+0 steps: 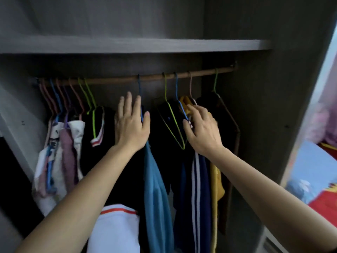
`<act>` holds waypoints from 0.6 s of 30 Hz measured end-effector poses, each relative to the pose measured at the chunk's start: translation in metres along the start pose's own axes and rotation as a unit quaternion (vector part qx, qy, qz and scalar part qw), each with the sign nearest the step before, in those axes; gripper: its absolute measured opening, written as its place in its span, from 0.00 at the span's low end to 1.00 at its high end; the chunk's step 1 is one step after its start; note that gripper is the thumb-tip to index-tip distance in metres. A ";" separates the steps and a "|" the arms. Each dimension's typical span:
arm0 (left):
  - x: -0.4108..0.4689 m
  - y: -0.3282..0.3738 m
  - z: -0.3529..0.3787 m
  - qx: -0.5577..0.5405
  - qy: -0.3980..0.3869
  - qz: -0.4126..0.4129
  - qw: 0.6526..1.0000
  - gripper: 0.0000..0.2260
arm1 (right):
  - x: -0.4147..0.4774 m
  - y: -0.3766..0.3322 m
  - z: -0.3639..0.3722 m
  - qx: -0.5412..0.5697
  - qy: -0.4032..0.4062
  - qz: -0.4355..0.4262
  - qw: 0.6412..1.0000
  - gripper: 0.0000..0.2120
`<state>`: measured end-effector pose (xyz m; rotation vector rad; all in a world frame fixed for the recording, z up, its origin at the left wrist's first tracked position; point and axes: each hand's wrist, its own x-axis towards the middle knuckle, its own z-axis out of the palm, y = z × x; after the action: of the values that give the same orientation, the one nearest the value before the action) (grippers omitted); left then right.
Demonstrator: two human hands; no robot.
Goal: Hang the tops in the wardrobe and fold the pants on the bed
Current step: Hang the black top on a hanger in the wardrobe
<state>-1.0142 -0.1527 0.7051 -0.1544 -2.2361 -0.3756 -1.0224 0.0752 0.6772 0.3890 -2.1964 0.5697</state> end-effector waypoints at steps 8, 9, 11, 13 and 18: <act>-0.102 0.101 0.060 0.014 -0.084 0.094 0.992 0.30 | -0.116 0.119 -0.048 -0.219 -0.055 0.042 0.973 0.34; -0.110 0.116 0.067 0.014 -0.095 0.105 0.990 0.31 | -0.131 0.135 -0.058 -0.238 -0.056 0.054 0.968 0.34; -0.125 0.155 0.081 0.011 -0.112 0.128 0.985 0.32 | -0.161 0.169 -0.086 -0.268 -0.064 0.087 0.957 0.35; -0.137 0.200 0.097 0.001 -0.126 0.153 0.980 0.32 | -0.192 0.207 -0.122 -0.287 -0.077 0.114 0.948 0.36; -0.167 0.347 0.149 -0.051 -0.143 0.217 0.964 0.31 | -0.271 0.310 -0.234 -0.344 -0.079 0.179 0.919 0.36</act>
<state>-0.9351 0.2268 0.5622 -0.7829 -2.3787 -0.2390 -0.8447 0.4834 0.5154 -0.3579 -2.4660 -0.0818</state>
